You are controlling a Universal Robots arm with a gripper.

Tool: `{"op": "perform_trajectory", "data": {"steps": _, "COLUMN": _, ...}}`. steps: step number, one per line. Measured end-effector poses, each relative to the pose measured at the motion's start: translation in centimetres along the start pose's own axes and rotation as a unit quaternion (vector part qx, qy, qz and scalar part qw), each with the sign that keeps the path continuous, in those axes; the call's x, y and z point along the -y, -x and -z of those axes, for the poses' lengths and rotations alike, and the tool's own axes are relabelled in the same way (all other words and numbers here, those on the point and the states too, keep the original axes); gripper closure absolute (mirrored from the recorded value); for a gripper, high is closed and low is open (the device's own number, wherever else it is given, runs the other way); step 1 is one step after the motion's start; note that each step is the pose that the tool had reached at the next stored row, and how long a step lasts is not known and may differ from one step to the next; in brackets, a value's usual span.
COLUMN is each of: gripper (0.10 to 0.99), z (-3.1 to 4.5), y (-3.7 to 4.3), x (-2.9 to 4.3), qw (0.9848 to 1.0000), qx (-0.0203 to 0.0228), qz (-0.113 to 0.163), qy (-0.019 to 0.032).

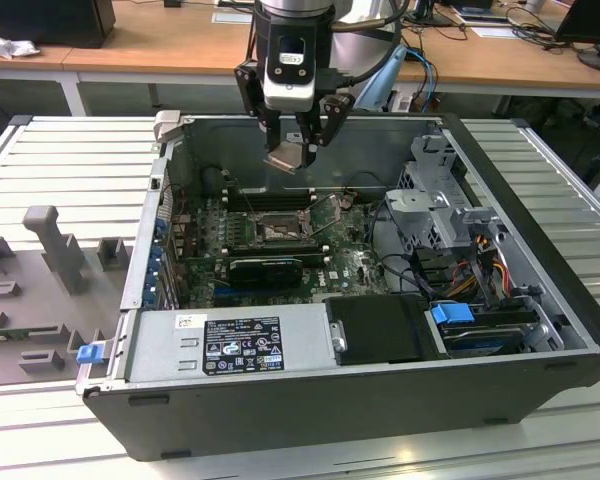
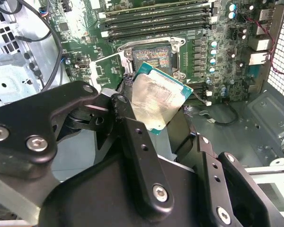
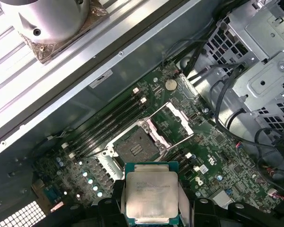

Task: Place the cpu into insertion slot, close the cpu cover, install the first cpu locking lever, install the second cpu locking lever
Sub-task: 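Place the cpu into insertion slot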

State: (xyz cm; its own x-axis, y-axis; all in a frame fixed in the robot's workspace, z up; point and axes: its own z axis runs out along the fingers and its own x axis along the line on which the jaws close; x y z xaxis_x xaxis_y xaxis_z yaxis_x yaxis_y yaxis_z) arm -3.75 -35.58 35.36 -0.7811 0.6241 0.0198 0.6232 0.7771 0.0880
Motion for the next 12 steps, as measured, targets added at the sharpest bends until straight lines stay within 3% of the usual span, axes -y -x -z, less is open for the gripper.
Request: {"op": "perform_trajectory", "data": {"steps": 12, "gripper": 0.553, "z": -0.02, "y": 0.0, "x": 0.0, "qw": 0.9998, "qx": 0.0019, "qz": -0.02, "qy": 0.0004}}
